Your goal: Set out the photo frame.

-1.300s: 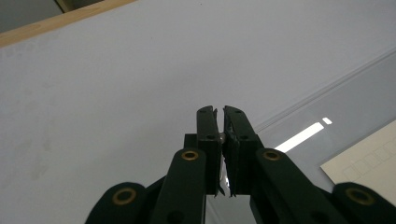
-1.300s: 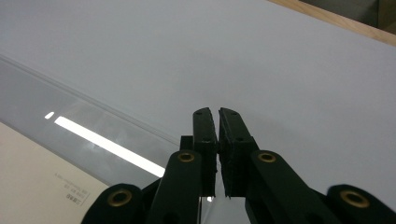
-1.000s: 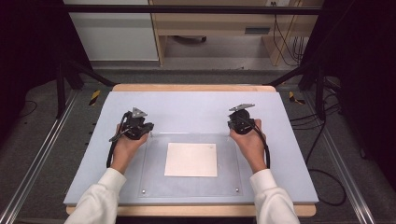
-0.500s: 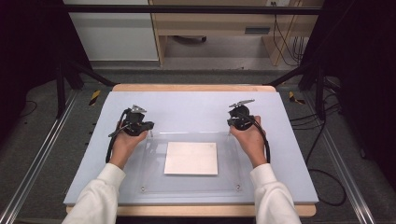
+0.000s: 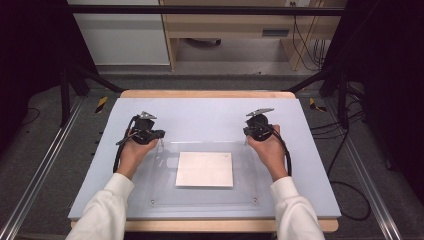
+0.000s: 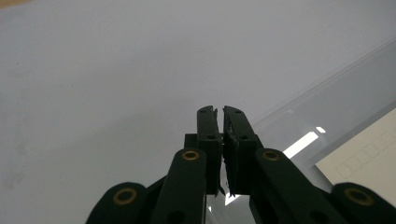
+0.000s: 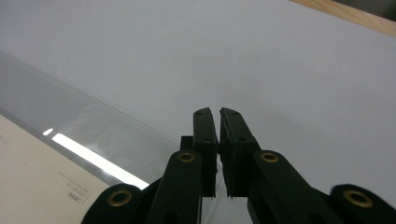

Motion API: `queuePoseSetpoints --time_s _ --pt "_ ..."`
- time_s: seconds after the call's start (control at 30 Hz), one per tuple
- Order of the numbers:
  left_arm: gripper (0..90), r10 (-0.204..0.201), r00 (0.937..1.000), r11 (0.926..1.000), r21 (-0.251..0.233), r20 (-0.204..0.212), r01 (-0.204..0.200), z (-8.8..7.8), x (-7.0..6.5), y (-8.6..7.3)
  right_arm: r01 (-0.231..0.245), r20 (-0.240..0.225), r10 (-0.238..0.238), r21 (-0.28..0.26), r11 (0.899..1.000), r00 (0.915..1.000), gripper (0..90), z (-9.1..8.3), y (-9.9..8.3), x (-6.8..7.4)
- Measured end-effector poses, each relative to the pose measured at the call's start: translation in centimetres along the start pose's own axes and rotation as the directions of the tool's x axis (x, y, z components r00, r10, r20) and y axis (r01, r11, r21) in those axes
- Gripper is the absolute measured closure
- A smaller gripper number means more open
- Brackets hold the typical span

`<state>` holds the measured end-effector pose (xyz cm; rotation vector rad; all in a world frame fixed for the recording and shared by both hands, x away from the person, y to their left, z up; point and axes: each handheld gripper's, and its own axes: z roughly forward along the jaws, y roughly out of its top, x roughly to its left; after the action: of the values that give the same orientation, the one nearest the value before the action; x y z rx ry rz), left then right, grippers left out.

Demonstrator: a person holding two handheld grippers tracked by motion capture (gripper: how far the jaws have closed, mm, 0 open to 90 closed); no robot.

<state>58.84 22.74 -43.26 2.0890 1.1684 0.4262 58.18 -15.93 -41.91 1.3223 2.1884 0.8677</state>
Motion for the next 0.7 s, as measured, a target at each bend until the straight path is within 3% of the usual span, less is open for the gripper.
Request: queuePoseSetpoints --time_s 0.13,0.3,0.4,0.43,0.5,0.53,0.6,0.7 --pt "85.1 0.002 1.0000 1.0000 0.006 -0.001 -0.002 0.0 0.0 0.1 0.032 0.013 -0.031 -0.042 0.999 0.9994 74.5 -0.7 -0.3 0.0" --pt "85.1 0.003 1.0000 1.0000 0.007 0.002 -0.003 0.1 0.1 0.1 0.080 0.034 -0.076 -0.110 0.991 0.9965 53.5 -3.0 -1.4 0.4" --pt "85.1 -0.002 1.0000 1.0000 0.008 0.007 0.002 0.1 0.1 0.1 0.093 0.034 -0.090 -0.124 0.988 0.9954 48.0 -4.2 -2.2 0.7" --pt "85.1 -0.003 1.0000 0.9999 0.010 0.007 0.003 0.1 0.2 0.2 0.114 0.035 -0.110 -0.150 0.982 0.9933 42.7 -5.4 -3.3 0.9" --pt "85.1 -0.004 1.0000 0.9999 0.011 0.009 0.004 0.2 0.2 0.2 0.120 0.037 -0.116 -0.167 0.978 0.9926 38.8 -6.0 -3.8 1.0" --pt "85.1 -0.003 0.9999 0.9999 0.015 0.012 0.003 0.2 0.3 0.3 0.120 0.038 -0.115 -0.189 0.974 0.9926 31.1 -7.0 -5.0 1.2" --pt "85.1 -0.006 0.9998 0.9998 0.017 0.017 0.006 0.2 0.4 0.3 0.145 0.043 -0.139 -0.210 0.967 0.9894 25.4 -8.0 -6.3 1.4" --pt "85.1 -0.006 0.9998 0.9997 0.023 0.019 0.005 0.3 0.4 0.4 0.137 0.030 -0.134 -0.223 0.965 0.9906 19.6 -9.3 -8.1 1.7"
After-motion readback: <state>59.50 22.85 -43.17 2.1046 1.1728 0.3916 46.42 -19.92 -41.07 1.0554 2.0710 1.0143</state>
